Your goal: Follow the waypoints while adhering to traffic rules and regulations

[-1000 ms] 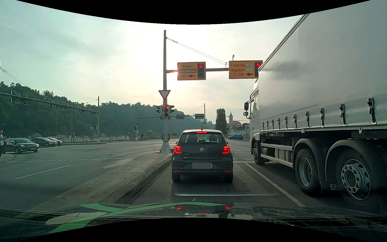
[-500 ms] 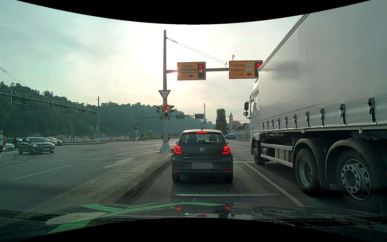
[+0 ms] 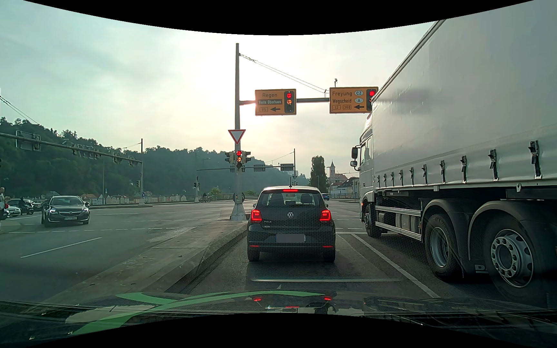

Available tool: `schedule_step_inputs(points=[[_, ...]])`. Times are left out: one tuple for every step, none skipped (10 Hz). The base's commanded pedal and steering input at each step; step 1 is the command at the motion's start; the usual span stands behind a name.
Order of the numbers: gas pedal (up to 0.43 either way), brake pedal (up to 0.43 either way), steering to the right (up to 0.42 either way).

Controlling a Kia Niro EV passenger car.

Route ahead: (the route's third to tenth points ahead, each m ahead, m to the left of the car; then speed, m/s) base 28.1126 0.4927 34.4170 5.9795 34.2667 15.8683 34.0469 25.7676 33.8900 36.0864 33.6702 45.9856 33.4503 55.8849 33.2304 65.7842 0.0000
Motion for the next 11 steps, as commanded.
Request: schedule_step_inputs(points=[[0.000,0.305,0.002],[0.000,0.305,0.002],[0.000,0.305,0.002],[0.000,0.299,0.002],[0.000,0.305,0.002],[0.000,0.299,0.002],[0.000,0.299,0.002],[0.000,0.299,0.002],[0.000,0.299,0.002],[0.000,0.299,0.002],[0.000,0.299,0.002]])
